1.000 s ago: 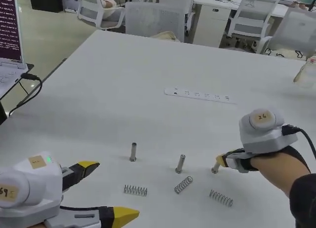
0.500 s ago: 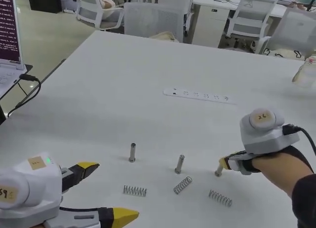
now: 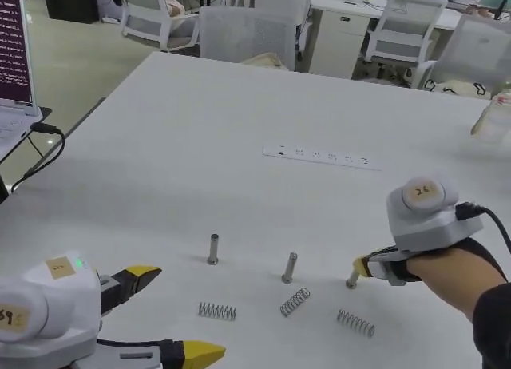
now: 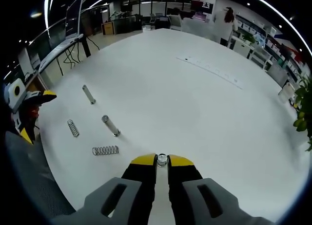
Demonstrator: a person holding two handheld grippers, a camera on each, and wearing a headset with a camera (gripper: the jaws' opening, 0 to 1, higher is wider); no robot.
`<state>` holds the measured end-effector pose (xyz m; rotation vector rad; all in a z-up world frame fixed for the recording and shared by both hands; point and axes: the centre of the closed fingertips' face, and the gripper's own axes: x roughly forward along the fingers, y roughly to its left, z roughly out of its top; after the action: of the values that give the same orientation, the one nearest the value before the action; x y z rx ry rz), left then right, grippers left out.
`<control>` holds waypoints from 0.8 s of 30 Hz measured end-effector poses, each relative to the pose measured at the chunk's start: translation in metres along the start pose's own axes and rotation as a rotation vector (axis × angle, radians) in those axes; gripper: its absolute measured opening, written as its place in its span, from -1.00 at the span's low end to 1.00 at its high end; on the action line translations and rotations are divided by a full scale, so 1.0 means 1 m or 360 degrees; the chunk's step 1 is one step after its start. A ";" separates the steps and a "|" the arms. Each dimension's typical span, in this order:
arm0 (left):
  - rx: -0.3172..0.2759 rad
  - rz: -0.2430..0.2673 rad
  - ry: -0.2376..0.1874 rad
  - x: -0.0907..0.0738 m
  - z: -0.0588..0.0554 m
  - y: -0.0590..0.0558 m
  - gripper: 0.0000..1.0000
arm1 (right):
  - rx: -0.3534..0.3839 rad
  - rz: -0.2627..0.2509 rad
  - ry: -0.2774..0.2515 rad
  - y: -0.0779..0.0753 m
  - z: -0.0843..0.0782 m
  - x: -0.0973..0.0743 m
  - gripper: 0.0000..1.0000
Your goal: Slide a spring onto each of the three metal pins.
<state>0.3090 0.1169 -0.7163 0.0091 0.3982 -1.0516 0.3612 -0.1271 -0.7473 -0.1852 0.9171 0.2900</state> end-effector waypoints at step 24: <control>0.0003 -0.0012 0.0002 0.003 0.000 -0.001 0.69 | -0.0096 -0.0028 -0.0149 0.002 0.024 -0.023 -0.81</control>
<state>0.3095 0.1142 -0.7174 0.0097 0.3988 -1.0593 0.3656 -0.1225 -0.7149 -0.2334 0.8142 0.3078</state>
